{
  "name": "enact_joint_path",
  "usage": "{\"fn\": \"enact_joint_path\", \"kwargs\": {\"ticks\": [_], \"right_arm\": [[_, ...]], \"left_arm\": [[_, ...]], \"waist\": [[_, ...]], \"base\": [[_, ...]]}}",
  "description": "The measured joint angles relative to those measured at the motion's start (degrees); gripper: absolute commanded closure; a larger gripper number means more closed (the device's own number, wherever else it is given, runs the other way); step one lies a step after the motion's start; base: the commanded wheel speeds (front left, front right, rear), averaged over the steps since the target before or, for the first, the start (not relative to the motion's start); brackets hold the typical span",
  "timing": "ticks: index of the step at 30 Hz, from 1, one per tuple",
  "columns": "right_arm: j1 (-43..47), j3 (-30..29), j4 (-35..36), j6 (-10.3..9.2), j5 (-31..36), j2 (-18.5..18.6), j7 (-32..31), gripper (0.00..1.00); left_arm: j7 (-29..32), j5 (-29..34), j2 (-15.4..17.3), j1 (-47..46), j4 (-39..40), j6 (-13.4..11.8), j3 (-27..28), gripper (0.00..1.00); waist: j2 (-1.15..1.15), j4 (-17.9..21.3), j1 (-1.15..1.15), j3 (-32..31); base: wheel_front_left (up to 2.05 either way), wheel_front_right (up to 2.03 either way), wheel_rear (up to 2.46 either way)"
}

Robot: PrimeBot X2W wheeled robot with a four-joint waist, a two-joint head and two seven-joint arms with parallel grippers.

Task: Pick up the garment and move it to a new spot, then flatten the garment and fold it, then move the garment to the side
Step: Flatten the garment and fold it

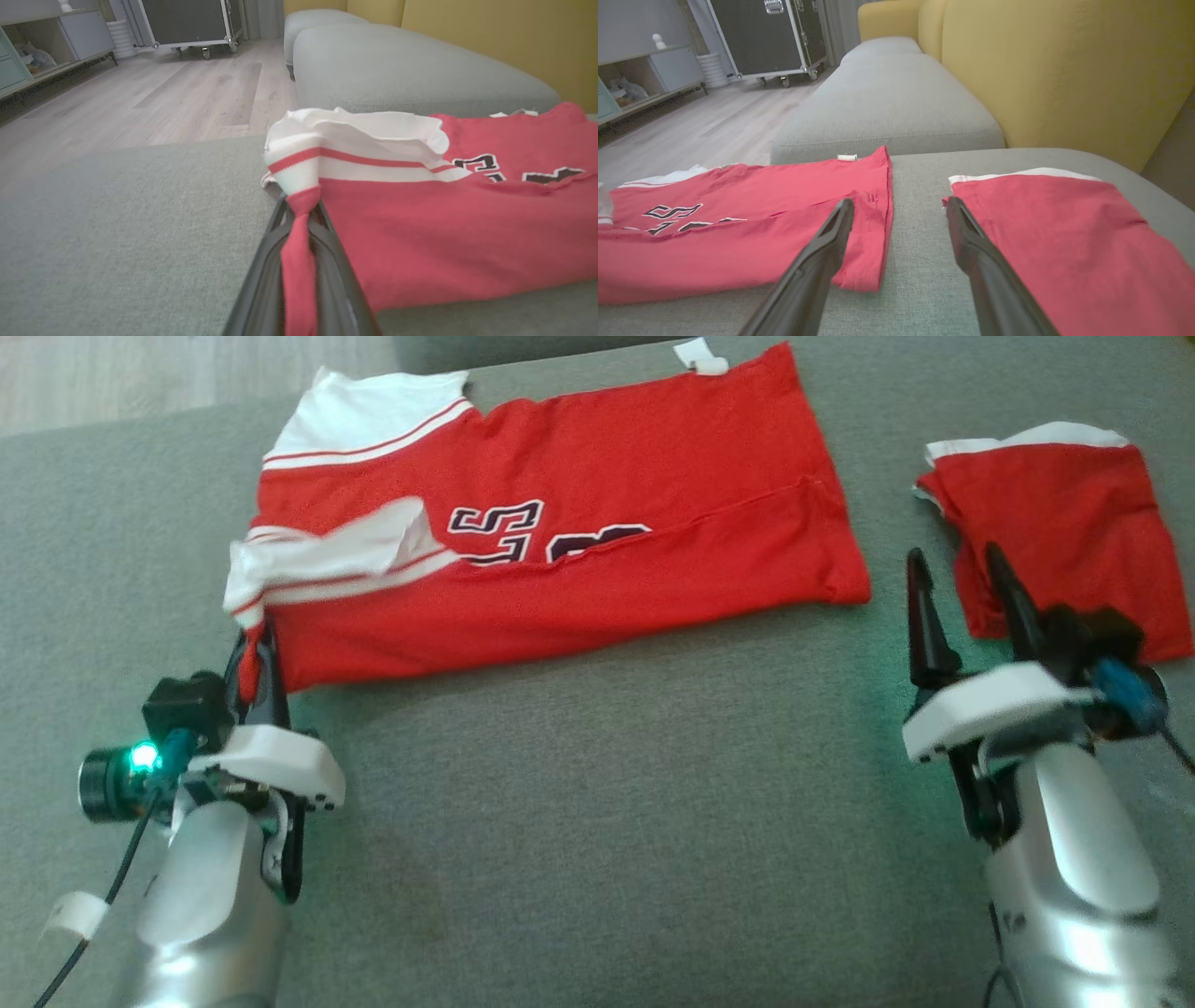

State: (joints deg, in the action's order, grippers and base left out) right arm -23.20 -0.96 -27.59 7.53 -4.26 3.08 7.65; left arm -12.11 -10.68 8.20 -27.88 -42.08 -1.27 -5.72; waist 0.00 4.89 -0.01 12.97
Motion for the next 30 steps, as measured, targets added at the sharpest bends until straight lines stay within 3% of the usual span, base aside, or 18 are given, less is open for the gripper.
{"fn": "enact_joint_path", "kwargs": {"ticks": [9, 15, 20, 21, 22, 23, 30], "right_arm": [[-7.9, -1.4, -12.9, 0.01, 1.4, 0.0, -11.3, 0.00], [-11.9, -1.7, -21.3, 0.01, 1.6, 0.0, -14.8, 0.00], [-15.8, -3.3, -26.7, 0.00, 5.6, 0.1, -15.8, 0.00], [-16.5, -3.6, -27.8, 0.00, 6.0, 0.1, -16.0, 0.18], [-17.2, -3.7, -28.6, 0.00, 6.4, 0.2, -16.3, 0.65], [-17.8, -3.5, -29.3, 0.01, 7.2, 0.3, -16.2, 1.00], [-19.8, -1.2, -33.2, 0.01, 8.4, 2.1, -14.0, 1.00]], "left_arm": [[-1.1, 0.3, -0.5, 0.0, 4.5, 0.9, -2.4, 1.00], [-1.5, 0.8, -0.8, 0.0, 5.7, 1.8, -4.1, 1.00], [-1.6, 1.6, -0.8, 0.1, 6.2, 1.8, -5.4, 1.00], [-1.6, 1.6, -0.8, 0.1, 6.2, 1.8, -5.4, 1.00], [-1.6, 1.6, -0.8, 0.1, 6.1, 1.8, -5.5, 1.00], [-1.7, 1.6, -0.8, 0.1, 6.1, 1.8, -5.6, 1.00], [-1.6, 2.0, -0.2, 0.3, 3.6, 1.8, -6.2, 1.00]], "waist": [[0.00, -2.3, 0.00, 0.4], [0.00, -3.9, 0.00, 0.8], [0.00, -4.9, 0.00, 1.1], [0.00, -5.1, 0.00, 1.2], [0.00, -5.2, 0.00, 1.2], [0.00, -5.3, 0.00, 1.3], [0.00, -5.1, 0.00, 0.2]], "base": [[0.00, 0.00, 0.00], [0.00, 0.00, 0.00], [0.00, 0.00, 0.00], [0.00, 0.00, 0.00], [0.00, 0.00, 0.00], [0.00, 0.00, 0.00], [0.00, 0.00, 0.00]]}}
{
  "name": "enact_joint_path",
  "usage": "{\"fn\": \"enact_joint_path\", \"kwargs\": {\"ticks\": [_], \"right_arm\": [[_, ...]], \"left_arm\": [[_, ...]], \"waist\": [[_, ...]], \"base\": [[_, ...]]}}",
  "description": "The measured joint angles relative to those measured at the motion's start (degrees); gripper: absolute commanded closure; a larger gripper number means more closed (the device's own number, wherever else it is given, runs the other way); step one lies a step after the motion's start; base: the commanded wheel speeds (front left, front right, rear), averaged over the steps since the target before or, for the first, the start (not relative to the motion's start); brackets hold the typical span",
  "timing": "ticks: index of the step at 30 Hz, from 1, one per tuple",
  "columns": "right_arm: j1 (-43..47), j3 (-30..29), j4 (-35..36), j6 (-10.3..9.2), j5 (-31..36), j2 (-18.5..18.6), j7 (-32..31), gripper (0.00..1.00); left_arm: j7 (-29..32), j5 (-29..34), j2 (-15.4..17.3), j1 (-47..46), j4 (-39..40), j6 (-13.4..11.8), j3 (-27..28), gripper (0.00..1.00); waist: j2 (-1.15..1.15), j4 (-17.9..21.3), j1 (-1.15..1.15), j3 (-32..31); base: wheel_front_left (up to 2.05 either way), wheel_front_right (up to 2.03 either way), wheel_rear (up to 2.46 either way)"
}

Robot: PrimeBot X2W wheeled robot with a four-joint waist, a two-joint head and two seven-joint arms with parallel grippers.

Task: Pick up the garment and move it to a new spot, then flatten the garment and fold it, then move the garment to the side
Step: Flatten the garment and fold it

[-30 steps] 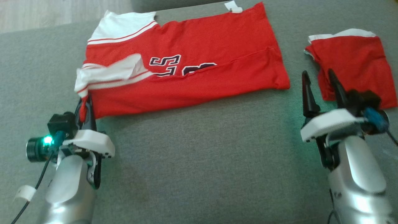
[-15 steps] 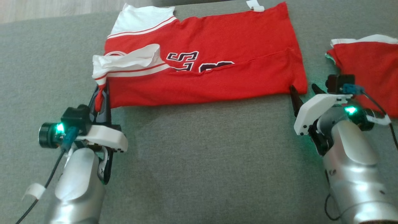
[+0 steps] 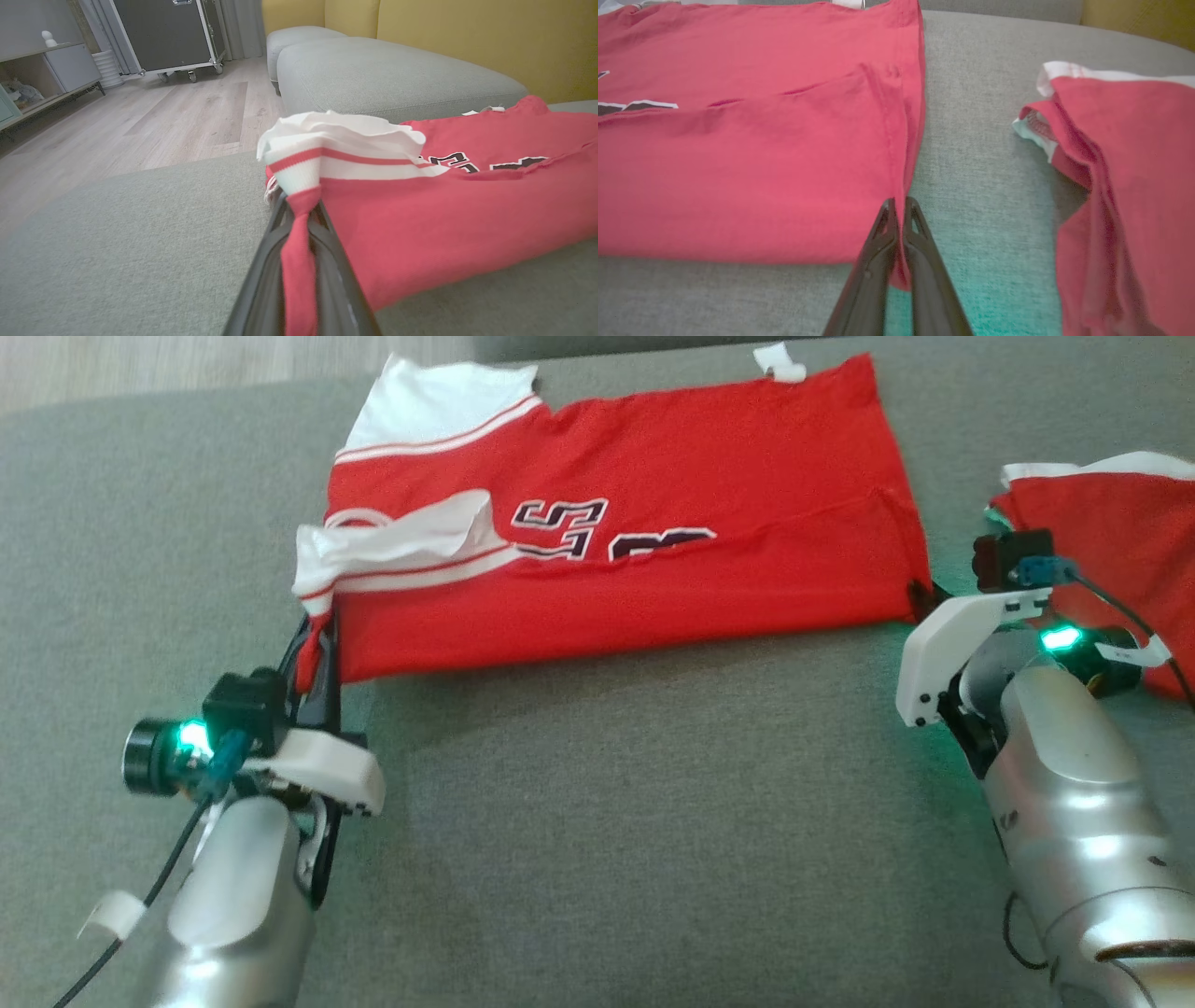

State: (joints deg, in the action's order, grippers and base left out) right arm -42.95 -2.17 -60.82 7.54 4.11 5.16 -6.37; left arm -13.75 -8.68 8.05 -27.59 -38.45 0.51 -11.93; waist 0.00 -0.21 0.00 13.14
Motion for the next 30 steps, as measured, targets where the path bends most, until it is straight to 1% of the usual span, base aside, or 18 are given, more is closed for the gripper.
{"fn": "enact_joint_path", "kwargs": {"ticks": [5, 7, 11, 16, 17, 20, 24, 30], "right_arm": [[0.0, 4.0, -1.5, 0.00, -0.6, 1.2, 1.3, 1.00], [0.1, 5.7, -1.9, 0.00, -1.8, 1.4, 1.4, 1.00], [0.9, 9.0, -1.9, 0.00, -4.6, 2.1, 1.3, 1.00], [5.2, 12.4, -0.9, 0.00, -8.8, 2.7, -1.7, 1.00], [6.3, 13.0, -0.3, 0.00, -9.7, 2.8, -2.3, 1.00], [9.1, 14.6, 1.9, 0.00, -12.0, 3.2, -4.4, 1.00], [12.0, 15.6, 6.6, 0.00, -15.0, 4.5, -6.9, 1.00], [17.5, 15.0, 14.5, 0.00, -17.6, 6.1, -10.3, 1.00]], "left_arm": [[0.9, 0.1, 1.1, 2.0, -2.3, 0.1, -0.6, 1.00], [1.5, 0.1, 1.5, 3.5, -2.9, 0.1, -0.8, 1.00], [2.7, -0.5, 2.4, 6.3, -3.5, 1.0, -0.9, 1.00], [5.1, -1.4, 3.0, 9.8, -3.0, 1.2, -1.1, 1.00], [5.8, -1.6, 3.2, 10.6, -2.6, 1.5, -1.1, 1.00], [7.7, -2.0, 4.0, 13.5, -0.9, 1.6, -1.2, 1.00], [10.7, -2.1, 4.6, 16.5, 2.0, 2.0, -2.0, 1.00], [13.2, -2.6, 5.2, 19.0, 6.1, 1.9, -2.7, 1.00]], "waist": [[0.00, 1.0, 0.00, -2.4], [0.00, 1.4, 0.01, -3.6], [0.00, 2.3, 0.01, -6.4], [0.00, 3.3, 0.01, -10.0], [0.00, 3.5, 0.02, -10.6], [0.00, 4.1, 0.02, -12.4], [0.00, 4.8, 0.01, -13.4], [0.00, 5.2, 0.01, -13.8]], "base": [[0.00, 0.00, 0.00], [0.00, 0.00, 0.00], [0.00, 0.00, 0.00], [0.00, 0.00, 0.00], [0.00, 0.00, 0.00], [0.00, 0.00, 0.00], [0.00, 0.00, 0.00], [0.00, 0.00, 0.00]]}}
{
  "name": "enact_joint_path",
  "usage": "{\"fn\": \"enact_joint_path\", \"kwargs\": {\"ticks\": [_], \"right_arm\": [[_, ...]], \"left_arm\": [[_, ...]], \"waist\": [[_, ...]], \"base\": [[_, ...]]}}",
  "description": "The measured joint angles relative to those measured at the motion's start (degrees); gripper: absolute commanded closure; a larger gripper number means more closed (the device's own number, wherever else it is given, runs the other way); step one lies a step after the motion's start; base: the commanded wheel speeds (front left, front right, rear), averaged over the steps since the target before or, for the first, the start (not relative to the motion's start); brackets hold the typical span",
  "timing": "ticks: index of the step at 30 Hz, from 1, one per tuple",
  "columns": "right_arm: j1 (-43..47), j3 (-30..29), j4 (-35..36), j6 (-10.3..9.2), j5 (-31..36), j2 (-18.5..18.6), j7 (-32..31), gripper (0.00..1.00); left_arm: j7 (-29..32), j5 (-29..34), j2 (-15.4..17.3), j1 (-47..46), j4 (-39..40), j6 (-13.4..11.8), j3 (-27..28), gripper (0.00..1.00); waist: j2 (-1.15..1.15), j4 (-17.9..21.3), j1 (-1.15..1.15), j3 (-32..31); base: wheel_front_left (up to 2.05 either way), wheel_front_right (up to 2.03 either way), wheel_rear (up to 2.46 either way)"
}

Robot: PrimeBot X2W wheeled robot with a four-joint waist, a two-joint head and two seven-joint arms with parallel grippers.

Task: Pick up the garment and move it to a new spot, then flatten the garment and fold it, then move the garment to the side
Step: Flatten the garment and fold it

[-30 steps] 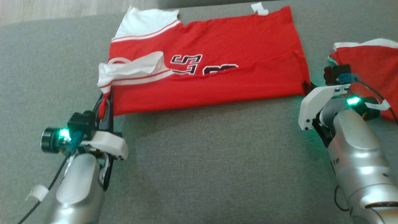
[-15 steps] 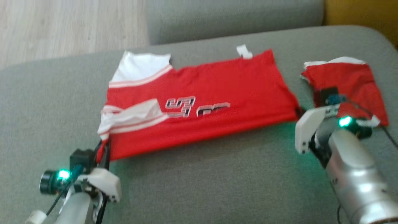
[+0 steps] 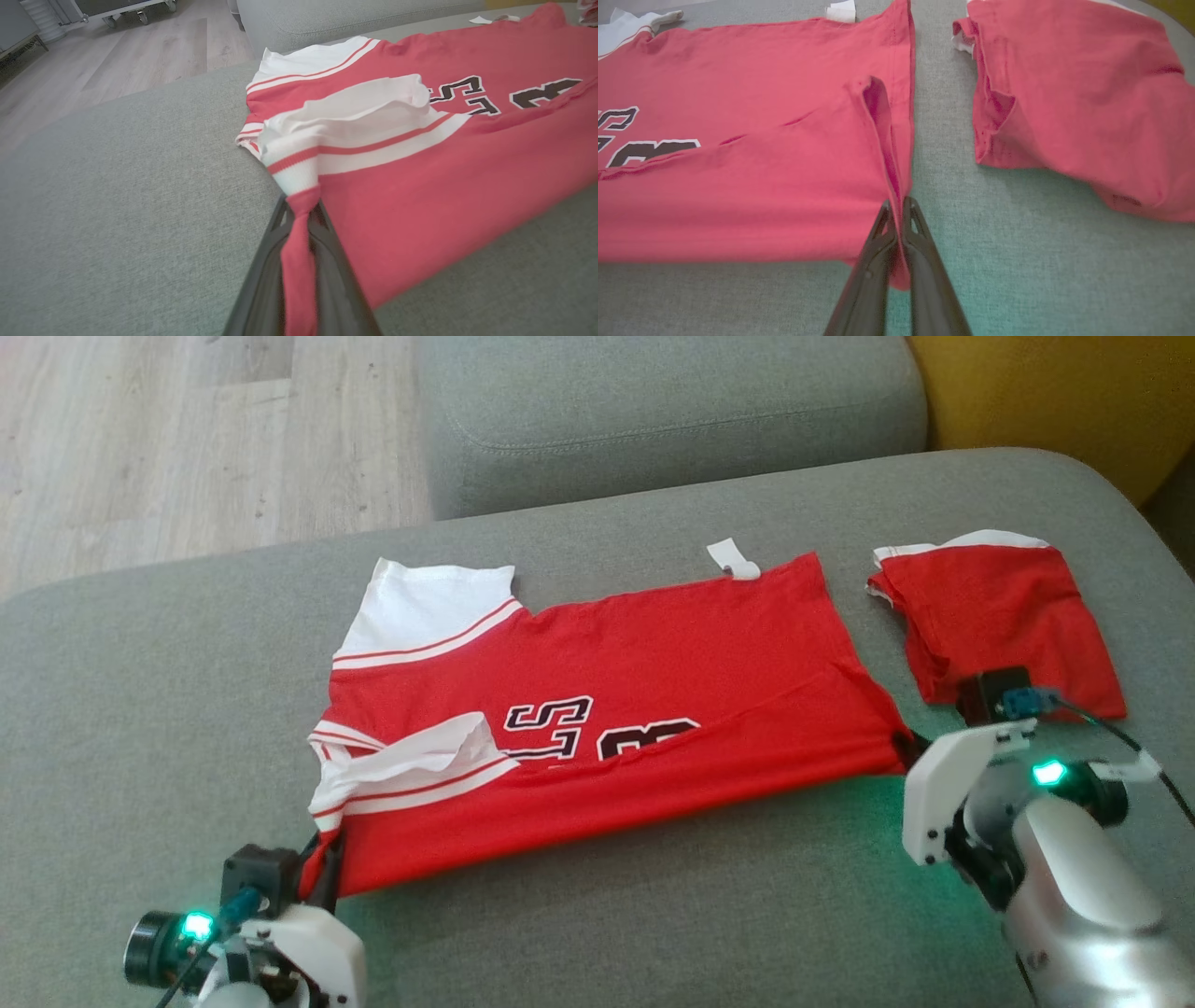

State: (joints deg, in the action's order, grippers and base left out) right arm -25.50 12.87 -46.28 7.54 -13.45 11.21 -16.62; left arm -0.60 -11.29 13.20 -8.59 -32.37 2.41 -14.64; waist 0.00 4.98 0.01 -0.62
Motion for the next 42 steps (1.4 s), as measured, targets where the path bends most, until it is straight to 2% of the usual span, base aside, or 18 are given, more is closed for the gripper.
{"fn": "enact_joint_path", "kwargs": {"ticks": [5, 6, 7, 8, 15, 18, 19, 22, 26, 29, 33, 37, 42], "right_arm": [[4.6, -2.9, 6.2, 0.00, -0.3, -0.1, -1.1, 1.00], [5.3, -3.5, 7.5, 0.00, -0.1, -0.2, -0.8, 0.93], [5.8, -4.5, 8.7, 0.00, -0.1, -0.5, -0.3, 0.06], [6.2, -5.3, 9.8, 0.00, -0.1, -0.7, 0.2, 0.00], [7.8, -8.9, 15.4, 0.00, 0.1, -2.7, 5.2, 0.00], [8.2, -10.8, 18.0, 0.00, 0.0, -3.8, 8.5, 0.00], [8.5, -11.5, 19.9, 0.00, -0.1, -4.3, 11.6, 0.00], [8.3, -13.0, 22.3, 0.00, 0.6, -5.1, 16.7, 0.00], [7.1, -15.1, 23.8, 0.00, 1.6, -5.5, 21.4, 0.00], [4.6, -15.4, 24.7, 0.00, 2.4, -5.9, 23.2, 0.00], [0.5, -14.9, 25.1, 0.00, 3.0, -6.2, 23.8, 0.00], [-3.2, -13.3, 25.2, 0.00, 3.6, -6.3, 24.2, 0.00], [-7.5, -11.5, 25.2, 0.00, 3.9, -6.3, 24.8, 0.00]], "left_arm": [[0.6, -0.4, 0.0, 0.9, 1.6, -0.9, -0.2, 1.00], [0.6, -0.4, 0.0, 0.8, 1.9, -1.2, -0.2, 0.70], [0.5, -0.4, 0.0, 0.8, 2.0, -1.6, -0.1, 0.36], [0.5, -0.4, 0.1, 0.8, 2.0, -1.9, -0.1, 0.00], [-1.8, -0.8, 0.2, 0.6, 2.8, -3.0, 0.2, 0.00], [-5.3, -0.8, 0.2, -0.3, 3.9, -4.5, 1.3, 0.00], [-8.4, -0.9, 0.2, -1.6, 5.1, -5.0, 2.2, 0.00], [-11.8, -1.3, 0.1, -4.3, 7.5, -5.0, 3.2, 0.00], [-13.2, -1.3, 0.5, -8.5, 10.9, -4.7, 3.6, 0.00], [-13.2, -0.7, 1.5, -12.9, 11.3, -3.3, 3.4, 0.00], [-10.1, -0.1, 4.1, -21.3, 9.5, -0.1, 2.5, 0.00], [-4.0, 0.2, 7.2, -31.1, 4.2, 3.4, 0.4, 0.00], [4.1, -0.2, 12.0, -40.4, -3.5, 5.2, -6.2, 0.00]], "waist": [[0.00, 0.3, 0.00, 0.5], [0.00, 0.3, 0.00, 0.7], [0.00, 0.3, 0.00, 0.9], [0.00, 0.4, 0.00, 1.1], [0.00, 0.5, -0.01, 2.5], [0.00, 0.5, -0.01, 3.4], [0.00, 0.6, -0.01, 4.0], [0.00, 0.9, -0.01, 5.2], [0.00, 1.6, -0.01, 7.1], [0.00, 2.4, -0.01, 8.8], [0.00, 3.6, -0.02, 11.8], [0.00, 5.2, -0.02, 15.3], [0.00, 7.5, -0.03, 20.1]], "base": [[0.00, 0.00, 0.00], [0.00, 0.00, 0.00], [0.00, 0.00, 0.00], [0.00, 0.00, 0.00], [0.00, 0.00, 0.00], [0.00, 0.00, 0.00], [0.00, 0.00, 0.00], [0.00, 0.00, 0.00], [0.00, 0.00, 0.00], [0.00, 0.00, 0.00], [0.00, 0.00, 0.00], [0.00, 0.00, 0.00], [0.00, 0.00, 0.00]]}}
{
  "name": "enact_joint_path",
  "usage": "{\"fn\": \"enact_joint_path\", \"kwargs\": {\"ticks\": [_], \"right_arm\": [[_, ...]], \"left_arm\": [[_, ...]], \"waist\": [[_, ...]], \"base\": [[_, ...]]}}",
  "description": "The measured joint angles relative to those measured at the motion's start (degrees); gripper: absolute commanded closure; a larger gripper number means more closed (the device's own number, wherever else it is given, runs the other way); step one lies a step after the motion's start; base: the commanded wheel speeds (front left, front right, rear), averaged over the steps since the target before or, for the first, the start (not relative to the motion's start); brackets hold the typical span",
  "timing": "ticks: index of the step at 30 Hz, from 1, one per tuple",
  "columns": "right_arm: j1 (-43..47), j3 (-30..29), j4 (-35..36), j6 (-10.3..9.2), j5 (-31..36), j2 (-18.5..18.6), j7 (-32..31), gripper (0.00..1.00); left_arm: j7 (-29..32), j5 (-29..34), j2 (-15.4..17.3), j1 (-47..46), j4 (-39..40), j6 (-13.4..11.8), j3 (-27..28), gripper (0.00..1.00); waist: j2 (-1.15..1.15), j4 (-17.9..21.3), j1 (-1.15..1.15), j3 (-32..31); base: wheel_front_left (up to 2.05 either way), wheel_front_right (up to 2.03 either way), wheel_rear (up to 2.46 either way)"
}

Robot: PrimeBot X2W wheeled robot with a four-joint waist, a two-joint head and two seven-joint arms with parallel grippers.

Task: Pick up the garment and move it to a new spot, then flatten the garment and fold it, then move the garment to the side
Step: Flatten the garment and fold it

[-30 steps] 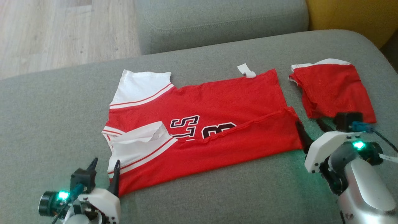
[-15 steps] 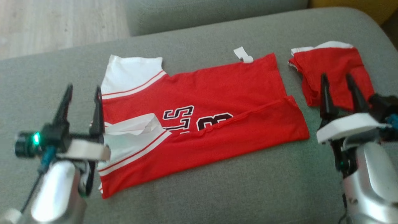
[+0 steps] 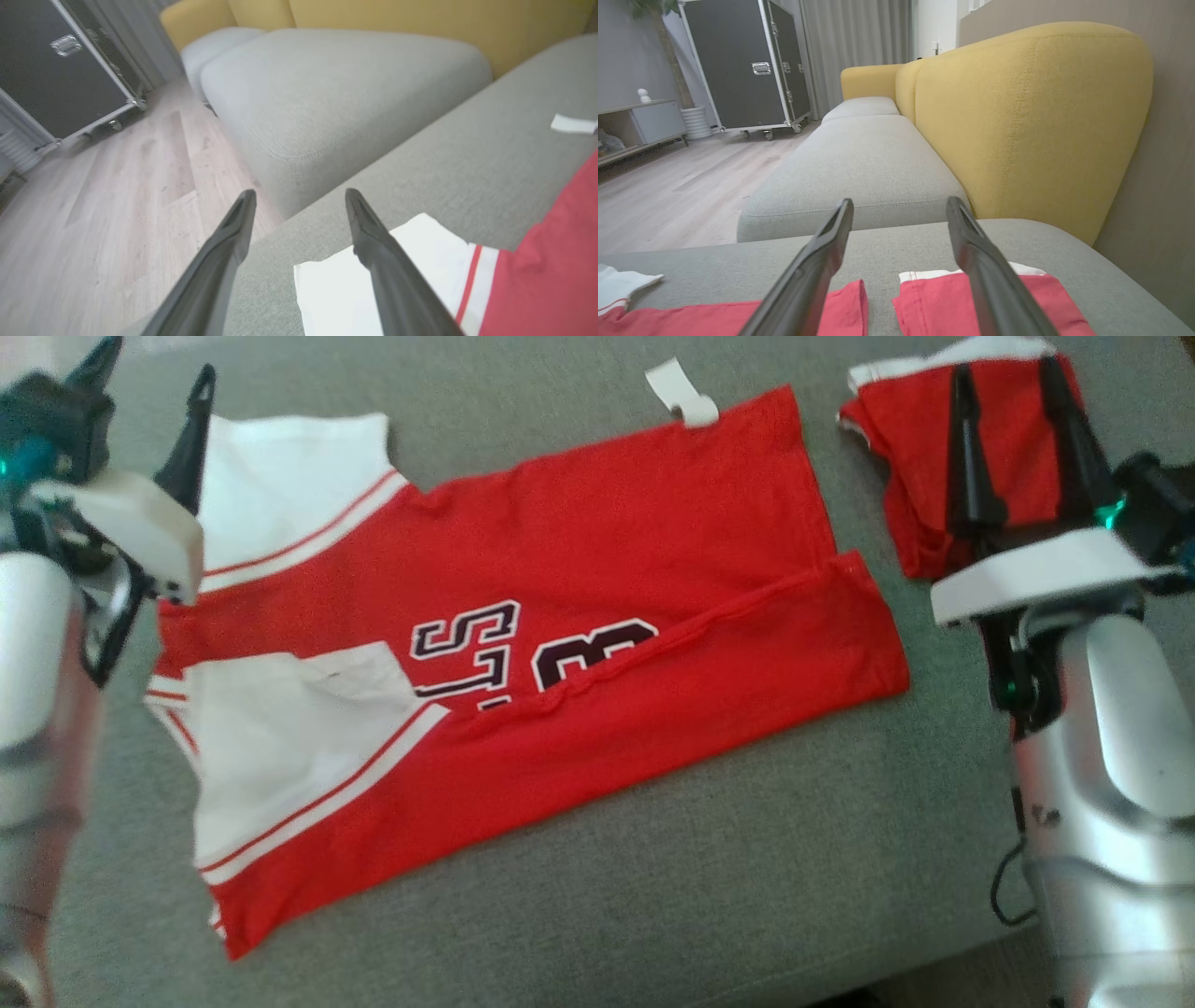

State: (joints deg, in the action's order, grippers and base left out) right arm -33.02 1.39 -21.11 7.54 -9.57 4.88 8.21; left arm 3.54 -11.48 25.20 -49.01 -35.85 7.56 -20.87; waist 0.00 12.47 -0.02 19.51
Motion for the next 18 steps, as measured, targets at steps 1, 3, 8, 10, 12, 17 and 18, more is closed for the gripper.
{"fn": "enact_joint_path", "kwargs": {"ticks": [1, 3, 8, 10, 12, 17, 18], "right_arm": [[-0.8, 0.2, 0.0, 0.00, 0.0, 0.0, 0.2, 0.00], [-2.1, 0.5, 0.0, 0.00, 0.0, -0.1, 0.5, 0.00], [-3.4, 1.6, -0.1, 0.00, 0.0, -0.2, 1.6, 0.00], [-3.4, 1.7, -0.4, 0.00, 0.0, -0.4, 2.1, 0.00], [-3.4, 1.7, -0.8, 0.00, 0.0, -0.4, 2.6, 0.00], [-3.4, 1.8, -1.5, 0.00, -0.3, -0.5, 3.3, 0.00], [-3.4, 1.7, -1.7, 0.00, -0.5, -0.5, 3.4, 0.00]], "left_arm": [[1.6, -1.1, 1.1, -1.5, -1.1, 0.0, -2.5, 0.00], [4.3, -4.5, 3.0, -4.0, -2.6, 0.0, -7.2, 0.00], [9.4, -11.7, 7.2, -9.1, -5.8, 0.0, -14.9, 0.00], [10.9, -13.2, 8.7, -10.7, -7.5, 0.0, -16.9, 0.00], [12.2, -14.8, 9.6, -11.7, -9.1, 0.0, -18.4, 0.00], [14.8, -18.4, 9.9, -13.3, -11.5, 0.0, -20.9, 0.00], [15.2, -18.8, 9.9, -13.9, -12.1, 0.0, -21.4, 0.00]], "waist": [[0.00, 0.5, 0.00, 1.0], [0.00, 1.4, 0.00, 2.9], [0.00, 3.4, 0.00, 6.8], [0.00, 4.1, 0.00, 7.8], [0.00, 4.7, 0.01, 8.6], [0.00, 5.1, 0.02, 9.2], [0.00, 5.1, 0.02, 9.2]], "base": [[0.00, 0.00, 0.00], [0.00, 0.00, 0.00], [0.00, 0.00, 0.00], [0.00, 0.00, 0.00], [0.00, 0.00, 0.00], [0.00, 0.00, 0.00], [0.00, 0.00, 0.00]]}}
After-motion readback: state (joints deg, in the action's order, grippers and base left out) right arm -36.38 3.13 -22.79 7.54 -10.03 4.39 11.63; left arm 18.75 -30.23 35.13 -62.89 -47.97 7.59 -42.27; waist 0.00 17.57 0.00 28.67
